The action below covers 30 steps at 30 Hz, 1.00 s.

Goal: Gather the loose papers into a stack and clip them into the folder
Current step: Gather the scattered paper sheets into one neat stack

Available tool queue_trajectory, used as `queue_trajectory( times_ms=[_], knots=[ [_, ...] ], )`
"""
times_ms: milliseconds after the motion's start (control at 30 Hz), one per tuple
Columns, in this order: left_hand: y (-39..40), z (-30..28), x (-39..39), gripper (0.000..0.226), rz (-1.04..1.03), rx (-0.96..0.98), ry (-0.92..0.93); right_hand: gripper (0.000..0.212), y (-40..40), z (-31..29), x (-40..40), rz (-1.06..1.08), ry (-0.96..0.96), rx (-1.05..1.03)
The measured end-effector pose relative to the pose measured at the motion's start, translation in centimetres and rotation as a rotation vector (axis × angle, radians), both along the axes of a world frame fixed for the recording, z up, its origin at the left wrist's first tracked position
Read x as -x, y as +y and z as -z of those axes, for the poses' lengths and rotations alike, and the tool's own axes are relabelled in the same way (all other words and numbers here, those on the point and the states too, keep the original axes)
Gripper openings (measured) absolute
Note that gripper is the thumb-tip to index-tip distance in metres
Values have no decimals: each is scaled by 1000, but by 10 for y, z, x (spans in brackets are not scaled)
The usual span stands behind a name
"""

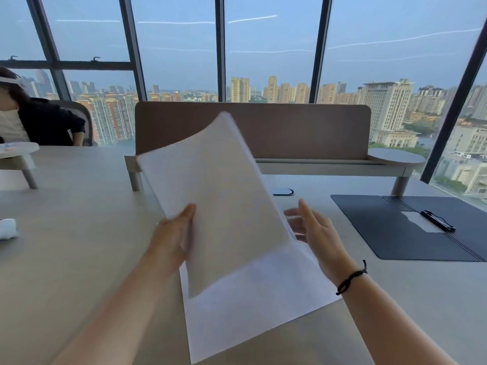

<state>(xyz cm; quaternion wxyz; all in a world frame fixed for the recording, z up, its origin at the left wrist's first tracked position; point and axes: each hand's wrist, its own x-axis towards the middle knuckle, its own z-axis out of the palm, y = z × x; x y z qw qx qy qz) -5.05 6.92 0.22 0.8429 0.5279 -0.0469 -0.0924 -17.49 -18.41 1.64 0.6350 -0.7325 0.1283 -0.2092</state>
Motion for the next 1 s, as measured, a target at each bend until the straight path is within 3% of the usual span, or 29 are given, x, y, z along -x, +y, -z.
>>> queue_trajectory(
  times_ms=[67, 167, 233, 333, 500, 667, 733, 867, 1000],
  knots=[
    [14, 19, -13, 26, 91, 48, 101, 62, -16, 26, -7, 79, 218, 266],
    [20, 36, -24, 38, 272, 288, 296, 99, -25, 61, -10, 81, 570, 842],
    [15, 43, -32, 15, 232, 353, 342, 110, -23, 68, -16, 85, 608, 1025],
    [7, 52, -38, 8, 215, 378, 358, 119, -20, 62, -24, 128, 639, 1002],
    [3, 52, -38, 25, 199, 399, 324, 115, -13, 47, -26, 249, 747, 1061],
    [2, 49, -38, 26, 208, 457, 326, 112, -23, 38, -20, 177, 818, 875],
    [4, 46, -38, 7, 220, 452, 299, 108, -30, 36, -18, 142, 761, 753],
    [14, 51, -46, 72, 272, 553, 221, 86, -43, 34, -13, 162, 568, 407],
    [20, 49, -46, 77, 252, 596, 200, 73, -61, 32, -3, 251, 465, 197]
  ],
)
